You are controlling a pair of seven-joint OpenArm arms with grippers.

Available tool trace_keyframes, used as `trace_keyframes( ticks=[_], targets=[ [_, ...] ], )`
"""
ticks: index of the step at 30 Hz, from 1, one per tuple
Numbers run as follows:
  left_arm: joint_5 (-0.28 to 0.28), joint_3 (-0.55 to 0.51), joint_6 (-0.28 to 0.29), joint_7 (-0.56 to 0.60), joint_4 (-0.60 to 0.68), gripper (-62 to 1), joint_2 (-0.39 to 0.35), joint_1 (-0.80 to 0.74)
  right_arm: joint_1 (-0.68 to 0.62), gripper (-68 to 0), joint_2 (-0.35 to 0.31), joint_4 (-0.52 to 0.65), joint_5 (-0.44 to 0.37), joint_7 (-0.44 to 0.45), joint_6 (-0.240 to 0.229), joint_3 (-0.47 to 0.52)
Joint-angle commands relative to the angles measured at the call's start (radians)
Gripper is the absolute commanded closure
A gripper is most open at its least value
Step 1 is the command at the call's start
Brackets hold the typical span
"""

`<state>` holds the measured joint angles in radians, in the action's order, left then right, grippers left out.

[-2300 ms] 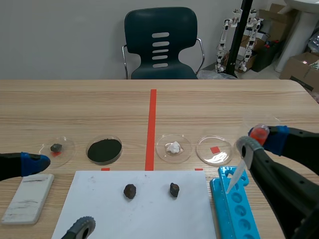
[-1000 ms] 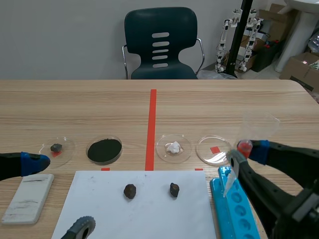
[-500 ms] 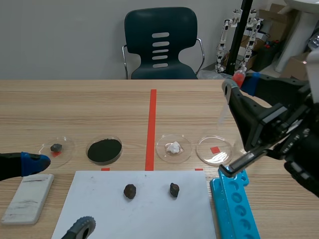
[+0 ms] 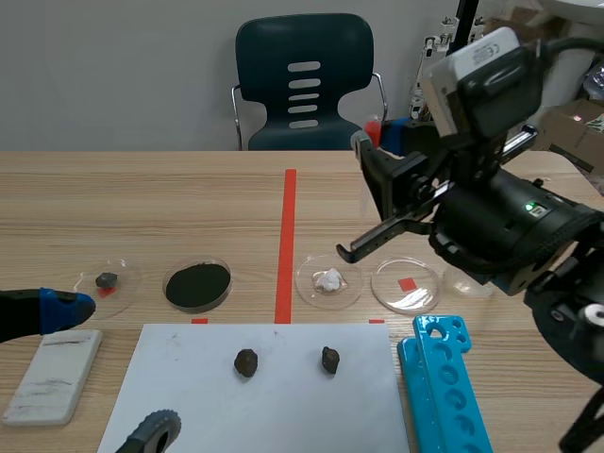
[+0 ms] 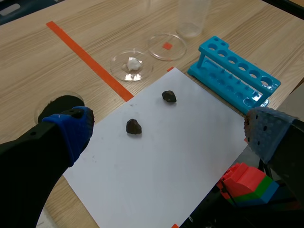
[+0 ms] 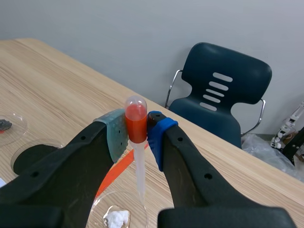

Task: Squeeze the dropper onto the mineral

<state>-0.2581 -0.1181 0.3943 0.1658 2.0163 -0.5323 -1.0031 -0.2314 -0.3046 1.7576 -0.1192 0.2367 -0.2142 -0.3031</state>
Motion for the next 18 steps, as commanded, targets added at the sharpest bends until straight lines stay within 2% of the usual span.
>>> trace_keyframes(
  ticks=[1, 18],
  targets=[
    [-0.010, 0.006, 0.000, 0.014, 0.011, -62.3, 0.005, -0.007, 0.028, -11.4, 0.000, -0.009, -0.006, 0.016, 0.004, -0.008],
    [-0.010, 0.006, 0.000, 0.016, 0.011, -62.3, 0.005, -0.007, 0.207, -11.4, 0.082, -0.303, 0.008, 0.024, 0.008, -0.114]
  ],
)
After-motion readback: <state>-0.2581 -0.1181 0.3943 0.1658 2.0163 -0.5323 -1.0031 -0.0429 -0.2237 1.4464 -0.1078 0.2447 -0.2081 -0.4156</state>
